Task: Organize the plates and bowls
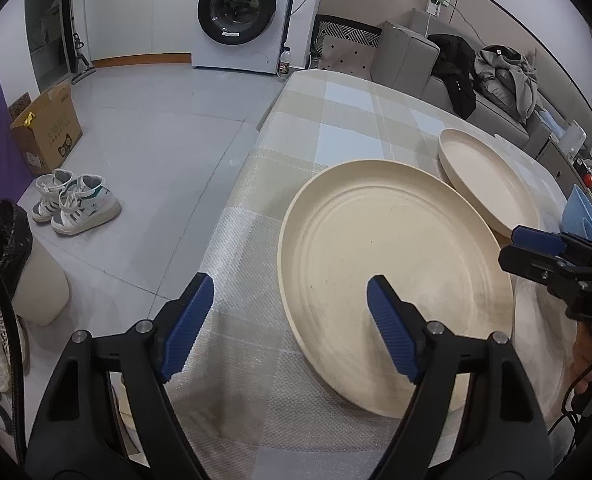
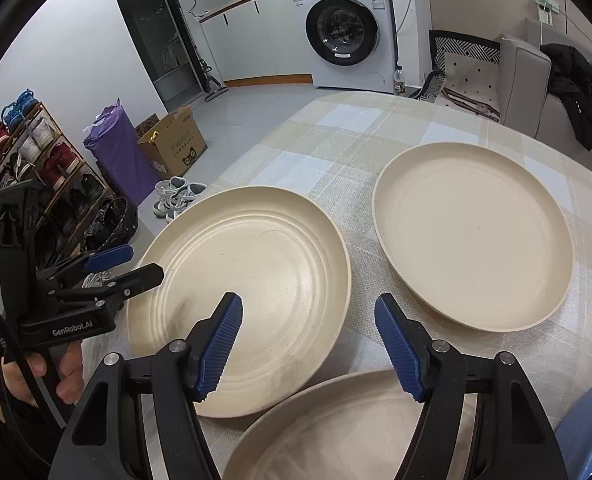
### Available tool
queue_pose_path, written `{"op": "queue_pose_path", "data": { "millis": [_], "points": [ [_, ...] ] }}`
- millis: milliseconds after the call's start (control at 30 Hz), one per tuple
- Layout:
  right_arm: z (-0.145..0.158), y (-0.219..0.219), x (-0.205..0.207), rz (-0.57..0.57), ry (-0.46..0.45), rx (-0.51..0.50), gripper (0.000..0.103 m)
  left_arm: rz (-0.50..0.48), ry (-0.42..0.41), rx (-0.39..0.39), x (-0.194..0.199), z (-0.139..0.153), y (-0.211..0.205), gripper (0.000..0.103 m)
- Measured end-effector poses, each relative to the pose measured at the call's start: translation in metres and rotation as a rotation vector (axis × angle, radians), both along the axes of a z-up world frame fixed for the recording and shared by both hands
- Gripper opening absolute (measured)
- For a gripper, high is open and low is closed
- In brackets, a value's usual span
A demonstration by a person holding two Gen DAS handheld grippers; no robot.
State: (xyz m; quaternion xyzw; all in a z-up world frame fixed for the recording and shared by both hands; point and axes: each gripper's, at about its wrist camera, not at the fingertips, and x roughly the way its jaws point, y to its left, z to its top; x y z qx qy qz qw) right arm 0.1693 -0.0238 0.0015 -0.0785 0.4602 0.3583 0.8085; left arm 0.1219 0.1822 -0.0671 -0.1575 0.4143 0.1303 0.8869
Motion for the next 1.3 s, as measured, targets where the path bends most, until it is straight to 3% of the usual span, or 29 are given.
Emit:
{"op": "queue_pose_path", "data": {
  "millis": [333,767,933,1300],
  "points": [
    [-0.018,0.01,0.009,-0.015,0.029,-0.044,0.058,-0.014,0.025,-0.028,0.004,-0.009,0.002,0.059],
    [-0.024,0.017,0.007,-0.028,0.001,-0.089,0.032,-0.043,0.047,-0.015,0.005,-0.012,-0.004,0.022],
    [-0.022,0.013,0.004,-0.047,-0.026,-0.114,0.019,-0.03,0.046,-0.006,0.003,-0.011,-0.004,0.021],
    [-0.015,0.012,-0.002,-0.048,-0.037,-0.109,0.018,-0.02,0.029,0.021,-0.006,0.001,-0.006,0.021]
  ]
}}
